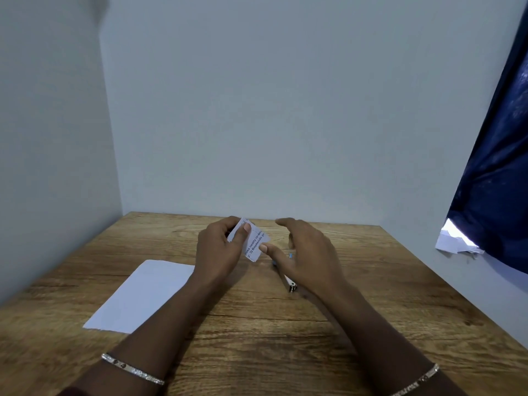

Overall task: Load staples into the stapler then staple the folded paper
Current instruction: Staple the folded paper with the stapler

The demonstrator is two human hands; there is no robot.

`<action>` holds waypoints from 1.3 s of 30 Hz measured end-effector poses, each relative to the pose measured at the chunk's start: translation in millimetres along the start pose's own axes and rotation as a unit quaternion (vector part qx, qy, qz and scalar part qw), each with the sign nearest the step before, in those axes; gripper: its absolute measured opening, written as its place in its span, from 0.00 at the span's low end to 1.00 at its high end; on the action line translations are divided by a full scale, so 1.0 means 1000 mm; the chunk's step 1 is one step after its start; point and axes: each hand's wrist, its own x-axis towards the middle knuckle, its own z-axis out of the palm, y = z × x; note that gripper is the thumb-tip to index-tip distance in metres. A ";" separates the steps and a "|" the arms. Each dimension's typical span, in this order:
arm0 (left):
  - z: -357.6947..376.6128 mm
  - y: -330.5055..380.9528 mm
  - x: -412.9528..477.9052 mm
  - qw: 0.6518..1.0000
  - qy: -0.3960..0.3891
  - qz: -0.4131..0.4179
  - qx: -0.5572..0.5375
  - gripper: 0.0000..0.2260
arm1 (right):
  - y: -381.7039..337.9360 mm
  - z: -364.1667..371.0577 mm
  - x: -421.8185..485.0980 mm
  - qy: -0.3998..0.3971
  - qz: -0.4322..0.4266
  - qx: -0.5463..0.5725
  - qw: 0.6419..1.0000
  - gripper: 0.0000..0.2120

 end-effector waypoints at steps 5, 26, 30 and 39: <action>0.000 0.003 -0.001 0.997 -0.048 0.019 -0.060 0.09 | -0.010 0.009 0.000 -0.020 -0.052 0.108 0.993 0.19; -0.011 -0.017 0.006 0.986 -0.133 -0.028 0.099 0.05 | -0.033 0.019 -0.014 -0.148 0.068 0.191 0.968 0.05; -0.011 -0.022 0.010 0.973 -0.175 -0.030 0.147 0.06 | -0.033 0.017 -0.013 -0.168 0.070 0.157 0.971 0.03; -0.010 -0.015 0.005 0.952 -0.212 -0.030 0.218 0.04 | -0.032 0.013 -0.013 -0.161 0.035 0.125 0.978 0.05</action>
